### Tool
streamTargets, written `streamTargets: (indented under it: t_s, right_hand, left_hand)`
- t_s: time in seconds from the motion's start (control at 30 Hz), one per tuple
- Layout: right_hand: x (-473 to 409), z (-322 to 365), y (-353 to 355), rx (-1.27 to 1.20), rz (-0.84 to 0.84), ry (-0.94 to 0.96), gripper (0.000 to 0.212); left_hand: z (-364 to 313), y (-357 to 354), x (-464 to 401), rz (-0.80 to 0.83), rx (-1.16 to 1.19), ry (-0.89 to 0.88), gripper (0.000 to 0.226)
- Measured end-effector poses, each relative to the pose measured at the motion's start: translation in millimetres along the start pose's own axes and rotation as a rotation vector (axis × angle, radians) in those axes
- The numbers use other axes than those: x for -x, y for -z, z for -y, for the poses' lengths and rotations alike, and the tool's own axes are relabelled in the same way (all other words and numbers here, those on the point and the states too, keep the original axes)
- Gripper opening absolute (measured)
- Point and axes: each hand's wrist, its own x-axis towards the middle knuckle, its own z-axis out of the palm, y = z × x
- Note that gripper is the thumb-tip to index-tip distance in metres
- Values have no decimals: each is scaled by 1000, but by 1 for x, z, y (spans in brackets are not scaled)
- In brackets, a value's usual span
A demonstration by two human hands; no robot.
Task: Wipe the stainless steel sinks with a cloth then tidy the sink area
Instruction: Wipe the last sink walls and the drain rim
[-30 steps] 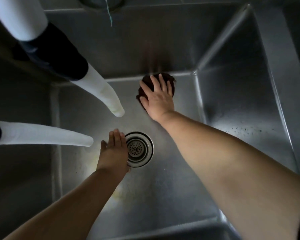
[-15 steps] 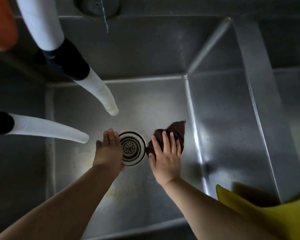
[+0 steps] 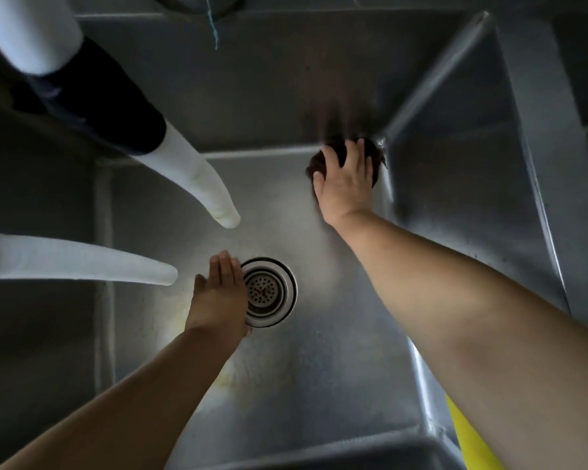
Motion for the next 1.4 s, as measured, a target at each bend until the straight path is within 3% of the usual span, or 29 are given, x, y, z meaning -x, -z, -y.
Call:
streamTargets:
  t_s: [0.17, 0.33, 0.6, 0.77, 0.93, 1.03, 1.13, 1.23, 1.3, 1.4]
  right_hand:
    - [25, -18, 6, -12, 15, -35, 49]
    - [104, -39, 16, 20, 86, -39, 54]
    - [253, -39, 22, 76, 265, -268, 64]
    - [323, -23, 19, 90, 504, -631, 76]
    - [317, 0, 25, -72, 646, -1114, 81]
    - [292, 26, 30, -179, 581, -1180, 62]
    - [251, 66, 39, -329, 476, -1335, 56]
    - [214, 101, 35, -383, 386, -1241, 60]
    - [182, 116, 22, -405, 316, -1003, 68]
    - [132, 111, 15, -361, 342, -633, 74]
  left_hand:
    - [0, 2, 2, -11, -6, -2, 118]
    - [1, 4, 7, -39, -6, -17, 116]
    - [9, 2, 19, -141, 80, -58, 114]
    - [25, 6, 34, -207, 211, -139, 101]
    - [50, 11, 60, -296, 319, -93, 82]
    - [64, 11, 72, -297, 393, -16, 79]
    - [73, 10, 77, -262, 443, 22, 78]
    - [75, 6, 80, -234, 425, 41, 75]
    - [77, 3, 81, -234, 416, 43, 74]
    - [81, 2, 85, -261, 429, 35, 73]
